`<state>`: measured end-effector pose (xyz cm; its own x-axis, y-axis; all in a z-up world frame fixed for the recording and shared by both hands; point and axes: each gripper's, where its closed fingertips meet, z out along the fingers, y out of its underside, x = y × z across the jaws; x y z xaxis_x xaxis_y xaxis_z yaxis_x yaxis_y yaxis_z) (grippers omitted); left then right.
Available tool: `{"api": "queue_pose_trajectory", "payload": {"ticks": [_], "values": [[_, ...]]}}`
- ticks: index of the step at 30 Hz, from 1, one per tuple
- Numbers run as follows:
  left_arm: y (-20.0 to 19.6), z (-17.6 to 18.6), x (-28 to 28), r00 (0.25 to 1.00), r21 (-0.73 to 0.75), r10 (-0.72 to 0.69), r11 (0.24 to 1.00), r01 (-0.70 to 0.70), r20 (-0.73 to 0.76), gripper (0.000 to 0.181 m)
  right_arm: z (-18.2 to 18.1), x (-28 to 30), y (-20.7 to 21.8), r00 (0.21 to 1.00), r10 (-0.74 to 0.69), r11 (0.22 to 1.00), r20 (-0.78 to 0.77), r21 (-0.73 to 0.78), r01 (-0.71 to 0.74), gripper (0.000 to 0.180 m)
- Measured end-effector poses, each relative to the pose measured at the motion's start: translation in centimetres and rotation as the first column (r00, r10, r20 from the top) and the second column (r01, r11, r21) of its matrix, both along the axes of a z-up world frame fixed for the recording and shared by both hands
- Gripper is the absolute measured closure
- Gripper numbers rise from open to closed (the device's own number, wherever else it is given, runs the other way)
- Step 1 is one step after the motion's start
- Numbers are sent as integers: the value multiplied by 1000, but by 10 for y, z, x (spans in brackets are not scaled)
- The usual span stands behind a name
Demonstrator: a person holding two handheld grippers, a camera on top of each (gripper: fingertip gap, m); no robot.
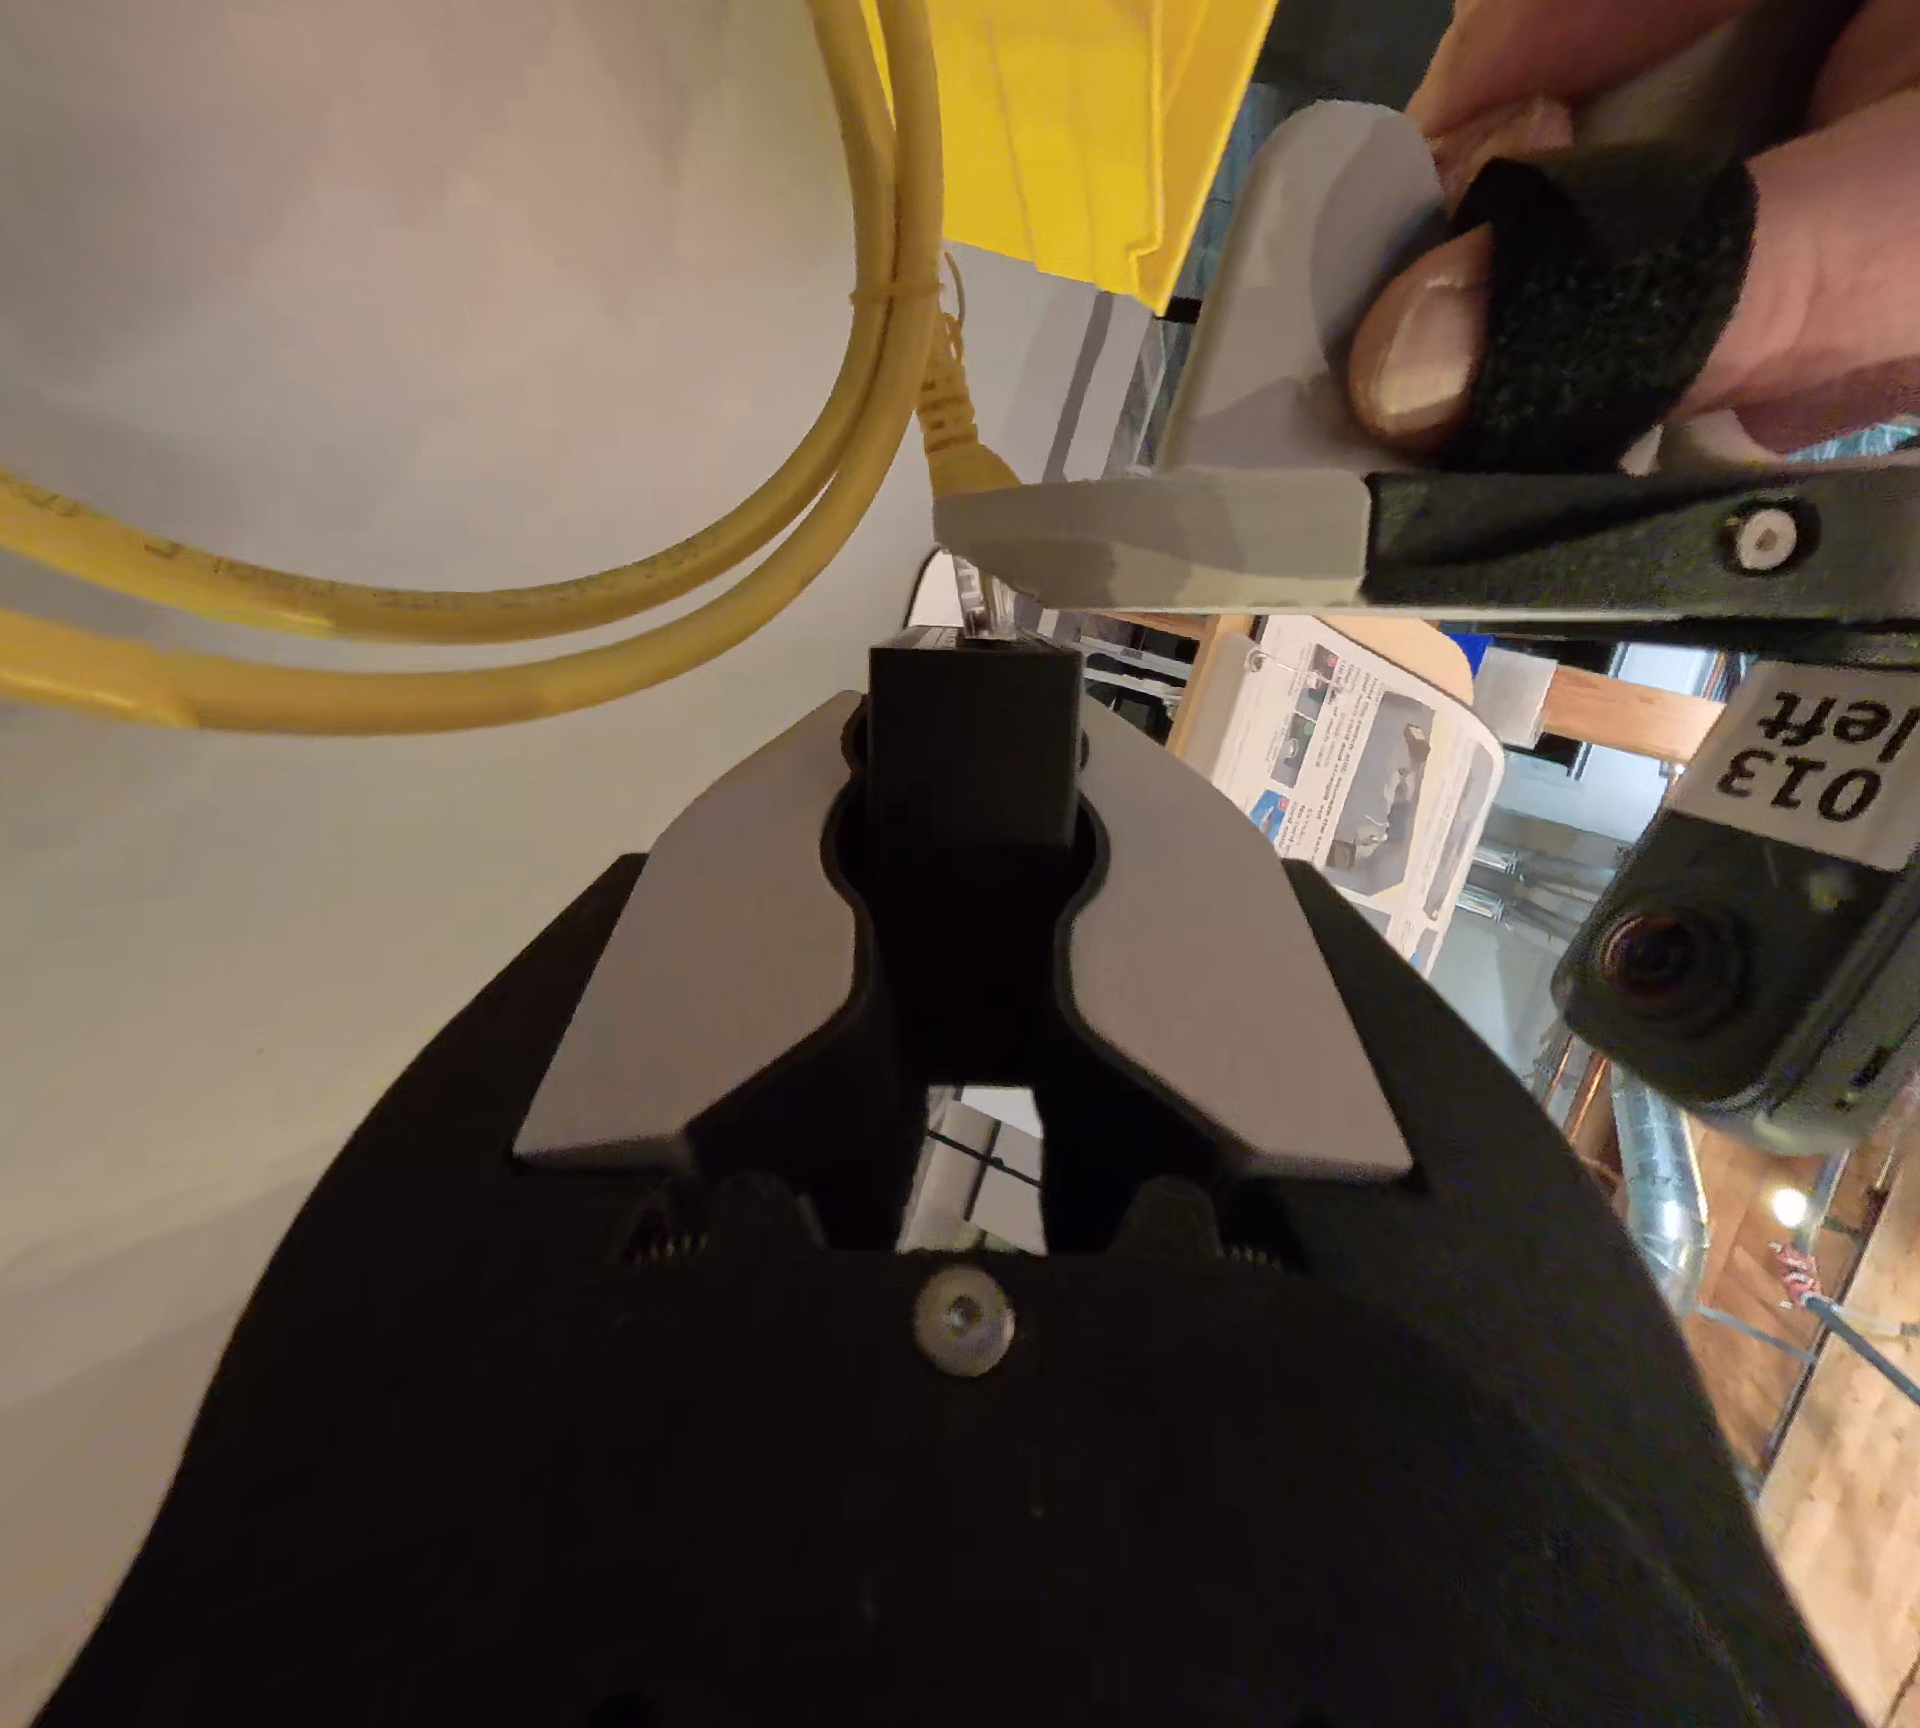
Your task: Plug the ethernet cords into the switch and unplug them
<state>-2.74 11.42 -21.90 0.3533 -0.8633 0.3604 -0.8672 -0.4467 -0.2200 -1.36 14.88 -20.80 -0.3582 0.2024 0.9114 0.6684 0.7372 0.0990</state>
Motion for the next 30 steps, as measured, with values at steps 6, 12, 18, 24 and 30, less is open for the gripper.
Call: {"api": "queue_pose_trajectory", "payload": {"ticks": [6,12,18,24,30], "values": [[1,-16,4,998,8,-52,999,53,-45,169,-21,3,-3,997,22,1000,78,19,-23,152],[8,-10,12,998,52,-61,997,60,11,170,-17,8,2,999,24,1000,42,-18,-23,151],[7,-1,18,993,83,-55,995,47,100,170,-10,8,-4,998,30,988,-59,-149,-38,152],[8,16,32,970,112,-22,994,-6,243,171,5,15,-9,980,-18,972,-196,-233,-29,152],[15,37,43,918,153,-2,986,-64,396,170,24,21,-6,949,-53,948,-310,-316,-50,152]]}}
